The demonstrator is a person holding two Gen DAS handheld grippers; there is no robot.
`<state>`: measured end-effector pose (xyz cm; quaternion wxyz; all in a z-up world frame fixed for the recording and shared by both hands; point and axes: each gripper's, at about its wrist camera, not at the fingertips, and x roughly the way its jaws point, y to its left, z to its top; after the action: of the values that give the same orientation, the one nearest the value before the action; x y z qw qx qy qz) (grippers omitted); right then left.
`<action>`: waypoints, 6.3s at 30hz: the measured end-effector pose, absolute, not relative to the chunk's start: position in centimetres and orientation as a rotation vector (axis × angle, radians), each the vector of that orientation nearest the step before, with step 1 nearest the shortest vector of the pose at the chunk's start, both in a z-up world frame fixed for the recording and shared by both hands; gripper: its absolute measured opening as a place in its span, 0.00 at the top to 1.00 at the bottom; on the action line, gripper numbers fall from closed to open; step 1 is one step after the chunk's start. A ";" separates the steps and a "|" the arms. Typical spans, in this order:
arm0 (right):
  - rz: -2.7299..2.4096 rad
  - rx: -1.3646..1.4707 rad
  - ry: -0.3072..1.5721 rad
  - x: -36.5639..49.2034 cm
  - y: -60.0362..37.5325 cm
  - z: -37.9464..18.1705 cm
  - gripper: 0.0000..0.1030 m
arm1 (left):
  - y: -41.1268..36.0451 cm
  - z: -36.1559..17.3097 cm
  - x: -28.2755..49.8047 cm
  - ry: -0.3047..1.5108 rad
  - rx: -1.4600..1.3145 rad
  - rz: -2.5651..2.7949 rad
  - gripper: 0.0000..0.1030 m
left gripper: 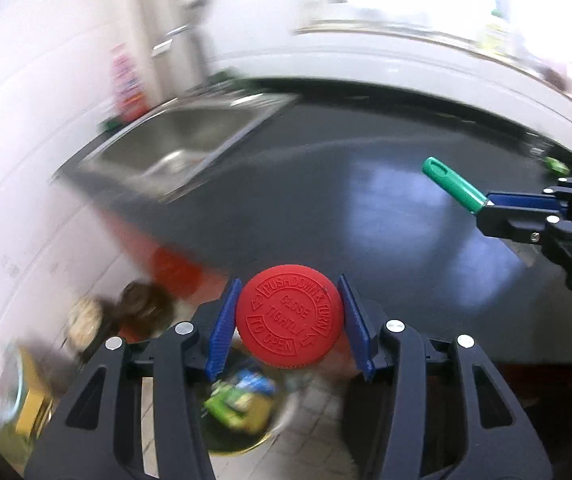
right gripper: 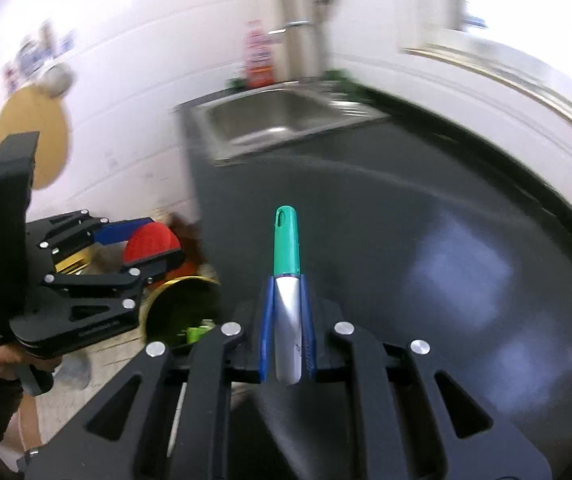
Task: Collect trash
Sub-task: 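Carry the lid and marker to the bin and open both tools, then move both tools back over the countertop, then grasp the green plastic tray with the right tool while the left grasps the clear cup, then carry the tray and cup to the bin and open both tools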
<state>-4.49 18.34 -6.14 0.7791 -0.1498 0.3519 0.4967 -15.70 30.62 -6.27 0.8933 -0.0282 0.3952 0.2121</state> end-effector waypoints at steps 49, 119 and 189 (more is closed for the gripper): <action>1.239 -0.483 1.176 -10.6 39.5 -23.0 0.39 | 47.3 -25.6 -26.4 1.008 -0.481 0.660 0.23; 0.232 -0.078 0.985 29.2 -17.1 -13.6 0.24 | 3.3 -12.3 27.4 0.956 0.077 -0.235 0.07; 0.574 -0.240 0.879 2.2 1.5 -7.3 0.24 | 16.3 -6.0 -3.5 0.845 0.092 0.067 0.47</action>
<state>2.17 1.48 -7.26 0.8585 -0.1141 0.4185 0.2735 -3.49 16.27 -5.99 0.9106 0.0445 0.4096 0.0325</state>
